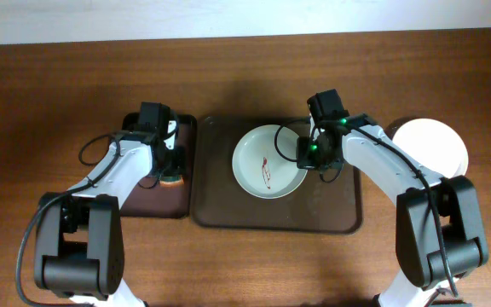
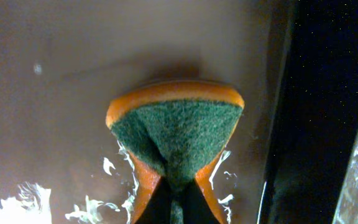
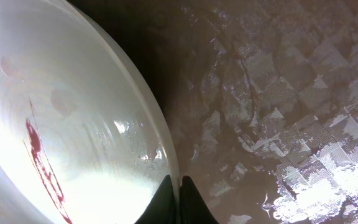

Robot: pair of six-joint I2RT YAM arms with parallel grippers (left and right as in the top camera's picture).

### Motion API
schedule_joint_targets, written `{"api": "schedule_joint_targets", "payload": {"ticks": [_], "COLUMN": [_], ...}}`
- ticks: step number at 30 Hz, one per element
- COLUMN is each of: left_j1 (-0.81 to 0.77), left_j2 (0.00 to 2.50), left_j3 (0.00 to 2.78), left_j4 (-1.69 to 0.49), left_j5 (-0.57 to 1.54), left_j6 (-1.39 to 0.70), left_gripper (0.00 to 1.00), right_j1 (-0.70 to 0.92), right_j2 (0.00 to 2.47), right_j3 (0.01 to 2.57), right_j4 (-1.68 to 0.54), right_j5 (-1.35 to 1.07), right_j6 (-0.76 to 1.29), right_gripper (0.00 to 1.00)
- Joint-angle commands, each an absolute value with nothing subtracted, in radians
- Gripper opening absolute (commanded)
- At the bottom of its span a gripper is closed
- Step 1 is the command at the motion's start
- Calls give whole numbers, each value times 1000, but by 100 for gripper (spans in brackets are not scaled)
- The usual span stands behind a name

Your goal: Clean dirty plates on tray and stack at the side

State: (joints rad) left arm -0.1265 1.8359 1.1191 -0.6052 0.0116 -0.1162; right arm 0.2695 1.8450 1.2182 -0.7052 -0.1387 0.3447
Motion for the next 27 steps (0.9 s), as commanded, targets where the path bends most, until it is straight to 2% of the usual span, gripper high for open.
{"api": "schedule_joint_targets", "payload": {"ticks": [1,9,27], "left_j1": [-121,-121,-121], "left_j2": [1764,1484,1235], "left_j3": [1147,1150,1150], "left_j4": [-645,-610,-496], "left_j5": [23,19,-26], "left_j6": [-112,-111,-111], "left_gripper": [0,0,0], "right_j1": [274,274,275], "right_j2": [1858,1858,1858], "right_j3": [1227,1227,1227], "right_j4": [-706,-706,-699], "right_j5": [-126,-121,-119], "right_j6": [353,352,352], "right_gripper": [4,4,4]}}
